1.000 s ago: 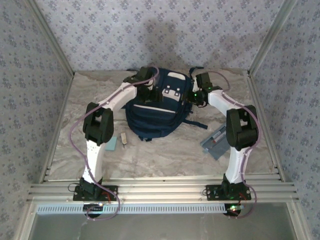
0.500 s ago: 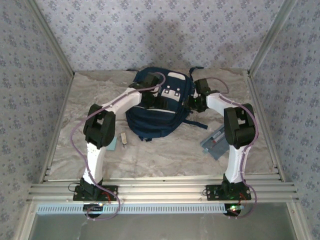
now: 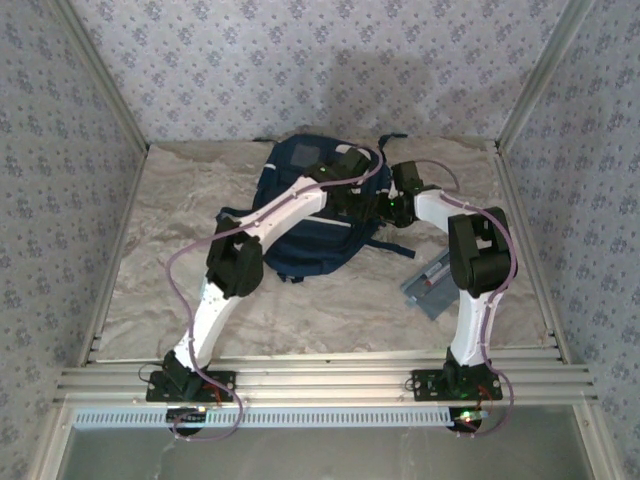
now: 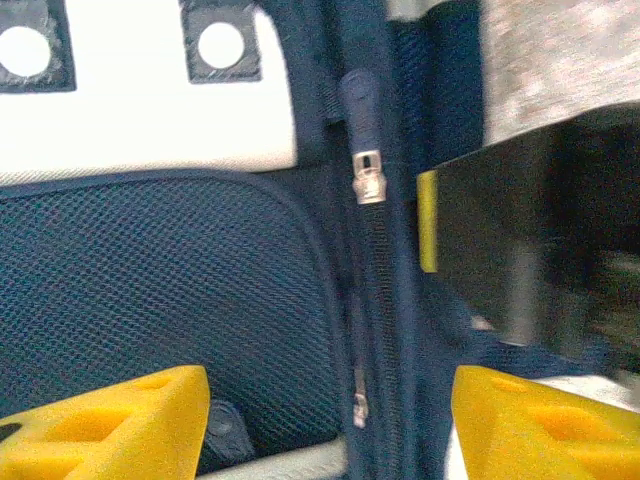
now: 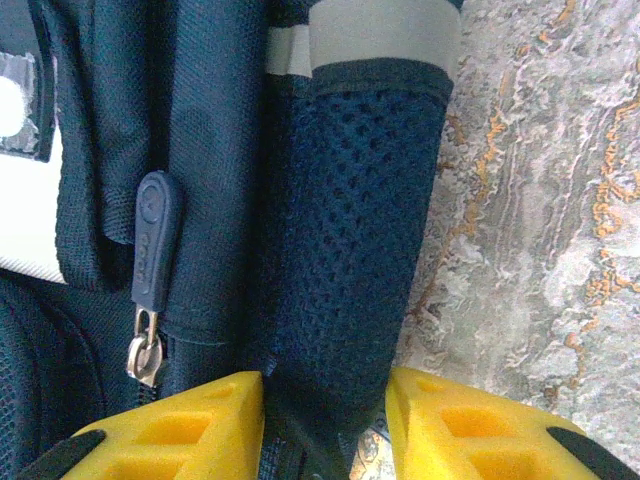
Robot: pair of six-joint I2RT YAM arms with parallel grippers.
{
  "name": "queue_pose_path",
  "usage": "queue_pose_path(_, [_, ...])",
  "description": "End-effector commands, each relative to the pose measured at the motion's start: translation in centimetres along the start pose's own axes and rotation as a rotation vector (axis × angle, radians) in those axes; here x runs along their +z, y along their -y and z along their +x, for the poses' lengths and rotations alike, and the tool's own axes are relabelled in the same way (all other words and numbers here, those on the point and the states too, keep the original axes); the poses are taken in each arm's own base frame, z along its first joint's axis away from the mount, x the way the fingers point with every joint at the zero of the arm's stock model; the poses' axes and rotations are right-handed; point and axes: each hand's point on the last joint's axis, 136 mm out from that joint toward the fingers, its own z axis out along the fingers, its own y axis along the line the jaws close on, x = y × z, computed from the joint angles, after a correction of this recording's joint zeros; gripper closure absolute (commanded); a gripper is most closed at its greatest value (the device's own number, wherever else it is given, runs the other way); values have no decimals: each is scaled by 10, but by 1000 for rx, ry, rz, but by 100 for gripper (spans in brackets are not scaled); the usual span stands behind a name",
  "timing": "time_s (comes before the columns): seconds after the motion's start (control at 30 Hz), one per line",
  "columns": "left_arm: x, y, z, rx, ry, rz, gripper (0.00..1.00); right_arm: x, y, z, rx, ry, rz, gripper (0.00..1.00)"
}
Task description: Pack books, pencil case, and school supplies into a backpack
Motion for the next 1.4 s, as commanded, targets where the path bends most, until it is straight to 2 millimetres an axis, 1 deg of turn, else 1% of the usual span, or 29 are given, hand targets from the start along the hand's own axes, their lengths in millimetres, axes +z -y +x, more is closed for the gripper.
queue_pose_path(0.0, [9, -21, 19, 87, -72, -175, 35, -7, 1, -1, 42, 7, -28, 62])
queue_pose_path(0.1, [19, -19, 24, 112, -84, -193, 35, -5, 6, 3, 59, -2, -28, 62])
queue_pose_path(0.2, [33, -22, 31, 120, -109, -207, 36, -4, 10, 5, 74, -6, -30, 62])
queue_pose_path(0.27, [45, -26, 40, 133, -137, -227, 36, -4, 10, 5, 79, -6, -33, 62])
queue_pose_path(0.37, [62, -35, 57, 153, -203, -264, 36, -5, 10, 4, 82, -3, -38, 62])
queue_pose_path(0.43, [69, -40, 66, 162, -237, -281, 36, -6, 9, 3, 81, 0, -39, 62])
queue_pose_path(0.47, [72, -41, 70, 164, -252, -280, 40, -7, 9, 2, 81, 1, -39, 62])
queue_pose_path(0.5, [74, -42, 73, 163, -261, -275, 45, -7, 9, 2, 81, 1, -40, 62])
queue_pose_path(0.57, [77, -42, 75, 144, -272, -244, 68, -7, 9, 2, 83, -1, -41, 62])
queue_pose_path(0.63, [76, -43, 74, 109, -274, -213, 85, -7, 8, 1, 81, 0, -44, 62])
queue_pose_path(0.67, [74, -44, 70, 89, -266, -192, 97, -8, 8, 2, 83, 0, -44, 62])
queue_pose_path(0.7, [68, -42, 65, 73, -253, -170, 100, -9, 8, 1, 81, 1, -42, 62])
queue_pose_path(0.8, [39, -31, 40, 36, -178, -89, 100, -13, 10, 1, 77, 5, -34, 62])
queue_pose_path(0.87, [12, -21, 20, 6, -124, -12, 100, -17, 9, -2, 78, 16, -38, 62])
queue_pose_path(0.97, [-28, -12, -7, -26, -45, 77, 100, -23, 10, -7, 83, 30, -42, 62])
queue_pose_path(1.07, [-55, -8, -22, -51, 3, 143, 100, -31, 7, -11, 81, 46, -53, 62])
queue_pose_path(1.17, [-69, -6, -31, -75, 28, 188, 100, -41, 4, -16, 78, 66, -62, 62])
queue_pose_path(1.37, [-85, 1, -43, -114, 56, 276, 100, -61, -2, -25, 79, 104, -85, 62])
